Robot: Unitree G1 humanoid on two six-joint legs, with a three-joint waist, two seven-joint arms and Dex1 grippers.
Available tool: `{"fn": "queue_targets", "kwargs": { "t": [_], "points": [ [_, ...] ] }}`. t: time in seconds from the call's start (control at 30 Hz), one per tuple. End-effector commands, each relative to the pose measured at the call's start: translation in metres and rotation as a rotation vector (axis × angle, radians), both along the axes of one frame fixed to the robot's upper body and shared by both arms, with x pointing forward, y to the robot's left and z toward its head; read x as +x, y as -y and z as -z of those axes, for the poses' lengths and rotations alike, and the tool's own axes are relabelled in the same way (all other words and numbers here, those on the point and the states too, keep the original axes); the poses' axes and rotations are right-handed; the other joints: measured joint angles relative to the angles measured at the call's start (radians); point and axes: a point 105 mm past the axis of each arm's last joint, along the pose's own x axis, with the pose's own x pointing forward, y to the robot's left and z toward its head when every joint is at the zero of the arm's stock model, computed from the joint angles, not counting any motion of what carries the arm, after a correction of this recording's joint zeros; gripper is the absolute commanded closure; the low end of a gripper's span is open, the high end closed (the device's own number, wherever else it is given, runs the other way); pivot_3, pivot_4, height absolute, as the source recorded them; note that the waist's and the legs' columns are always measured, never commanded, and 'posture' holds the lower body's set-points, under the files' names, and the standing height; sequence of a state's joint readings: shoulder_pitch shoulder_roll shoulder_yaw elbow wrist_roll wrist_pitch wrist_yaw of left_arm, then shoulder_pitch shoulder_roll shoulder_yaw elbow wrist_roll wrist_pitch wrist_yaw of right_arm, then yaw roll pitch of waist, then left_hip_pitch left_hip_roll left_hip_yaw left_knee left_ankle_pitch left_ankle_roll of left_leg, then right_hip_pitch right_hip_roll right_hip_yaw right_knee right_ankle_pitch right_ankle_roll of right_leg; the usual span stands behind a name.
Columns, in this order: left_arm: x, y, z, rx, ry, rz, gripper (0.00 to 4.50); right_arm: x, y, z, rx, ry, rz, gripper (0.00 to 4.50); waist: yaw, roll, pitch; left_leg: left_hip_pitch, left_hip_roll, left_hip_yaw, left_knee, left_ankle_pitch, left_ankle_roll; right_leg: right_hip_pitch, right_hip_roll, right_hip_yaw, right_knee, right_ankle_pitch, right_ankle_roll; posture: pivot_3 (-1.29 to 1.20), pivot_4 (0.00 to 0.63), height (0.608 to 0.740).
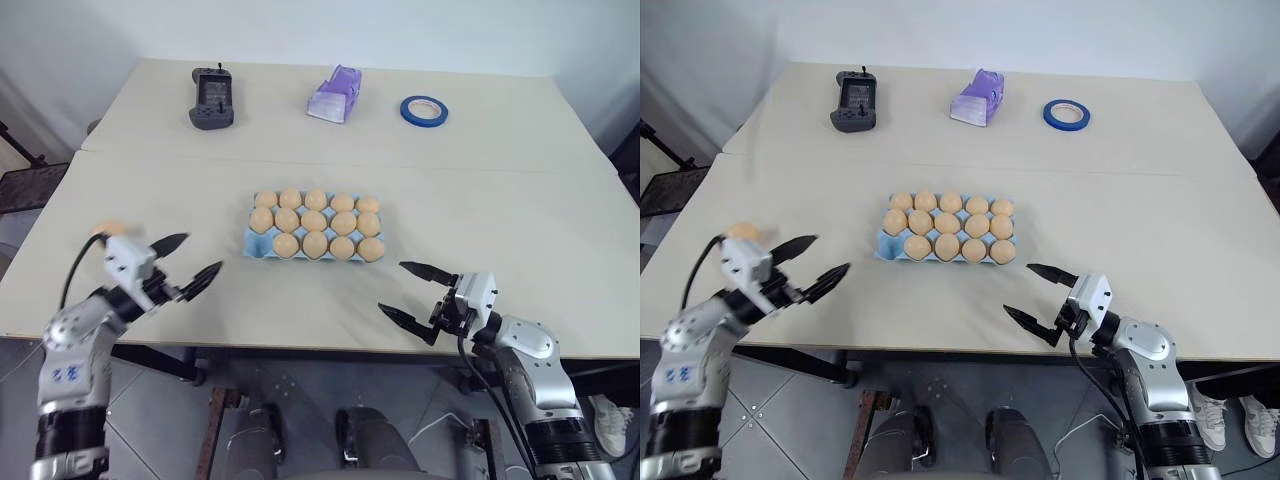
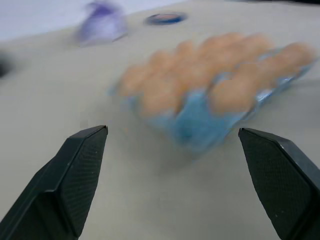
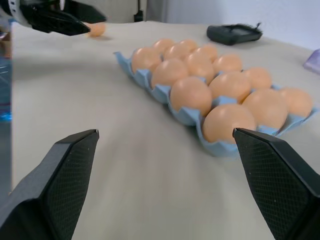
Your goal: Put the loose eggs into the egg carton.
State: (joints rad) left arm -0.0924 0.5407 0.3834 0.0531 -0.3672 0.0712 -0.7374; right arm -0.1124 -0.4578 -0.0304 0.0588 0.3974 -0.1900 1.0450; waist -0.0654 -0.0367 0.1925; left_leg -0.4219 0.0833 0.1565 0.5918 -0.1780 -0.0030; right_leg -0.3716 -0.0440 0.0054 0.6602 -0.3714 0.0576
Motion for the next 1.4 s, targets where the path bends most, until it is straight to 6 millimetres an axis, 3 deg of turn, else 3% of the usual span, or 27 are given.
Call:
{"fn": "queue_targets", "kwargs": {
  "t": [0.03, 0.2, 0.3, 0.5, 0.6, 0.8, 1.03, 1.27, 1.4],
  "points": [
    [-0.011, -0.022, -0.018, -0.034, 0.12, -0.187, 0.03, 0.003, -0.013, -0.011, 0.032, 0.045, -0.067, 0.0, 0.005, 0.0, 0.0, 0.0, 0.0, -0.001, 0.0, 0.0, 0.0, 0.0, 0.0, -0.001, 0.0, 0.0, 0.0, 0.0, 0.15, 0.74],
    [-0.04, -0.056, 0.0, -0.084, 0.128, -0.443, 0.03, 0.006, -0.029, -0.017, 0.048, 0.062, -0.134, 0.0, 0.006, 0.0, 0.0, 0.0, 0.0, -0.001, 0.0, 0.0, 0.0, 0.001, -0.001, -0.001, -0.002, 0.0, -0.001, 0.0, 0.15, 0.74],
    [-0.055, -0.066, 0.004, -0.125, 0.137, -0.556, 0.03, 0.009, -0.035, -0.022, 0.054, 0.077, -0.16, 0.0, 0.005, 0.0, 0.0, -0.001, 0.0, -0.001, -0.002, -0.001, 0.0, 0.001, -0.002, -0.001, -0.003, 0.0, -0.001, 0.0, 0.15, 0.74],
    [-0.064, -0.084, 0.003, -0.197, 0.168, -0.713, 0.03, 0.013, -0.043, -0.031, 0.055, 0.093, -0.192, 0.0, 0.006, 0.0, 0.0, -0.001, -0.001, -0.001, -0.001, -0.001, 0.0, 0.001, -0.001, -0.001, -0.004, 0.0, -0.002, 0.0, 0.15, 0.74],
    [-0.057, -0.082, 0.001, -0.214, 0.169, -0.699, 0.03, 0.015, -0.044, -0.034, 0.053, 0.096, -0.196, 0.0, 0.006, 0.0, 0.0, -0.001, -0.001, -0.001, -0.002, -0.001, 0.0, 0.001, -0.002, -0.001, -0.005, 0.0, -0.002, 0.0, 0.15, 0.74],
    [-0.023, -0.086, -0.013, -0.209, 0.174, -0.711, 0.03, 0.016, -0.044, -0.038, 0.047, 0.101, -0.192, 0.0, 0.008, 0.0, 0.0, -0.001, -0.001, -0.001, -0.002, -0.001, 0.0, 0.0, -0.001, -0.002, -0.005, 0.0, -0.002, 0.0, 0.15, 0.74],
    [0.037, -0.101, -0.028, -0.197, 0.137, -0.737, 0.03, 0.017, -0.043, -0.039, 0.047, 0.103, -0.163, 0.0, 0.009, -0.001, 0.0, -0.001, -0.001, 0.0, -0.002, 0.0, 0.0, 0.0, 0.0, -0.002, -0.003, 0.001, -0.002, 0.0, 0.15, 0.74],
    [0.07, -0.1, -0.014, -0.176, 0.011, -0.704, 0.03, 0.015, -0.041, -0.04, 0.053, 0.104, -0.133, 0.0, 0.009, -0.001, 0.0, -0.002, 0.0, 0.004, -0.003, 0.0, 0.0, -0.003, 0.002, 0.0, -0.003, 0.001, -0.001, 0.0, 0.15, 0.74],
    [0.073, -0.104, -0.009, -0.173, -0.021, -0.71, 0.21, 0.015, -0.04, -0.04, 0.057, 0.106, -0.119, 0.0, 0.007, -0.001, 0.0, -0.002, 0.0, 0.004, -0.002, 0.0, -0.001, -0.003, 0.002, 0.001, -0.001, 0.001, -0.001, 0.0, 0.15, 0.74]
  ]
}}
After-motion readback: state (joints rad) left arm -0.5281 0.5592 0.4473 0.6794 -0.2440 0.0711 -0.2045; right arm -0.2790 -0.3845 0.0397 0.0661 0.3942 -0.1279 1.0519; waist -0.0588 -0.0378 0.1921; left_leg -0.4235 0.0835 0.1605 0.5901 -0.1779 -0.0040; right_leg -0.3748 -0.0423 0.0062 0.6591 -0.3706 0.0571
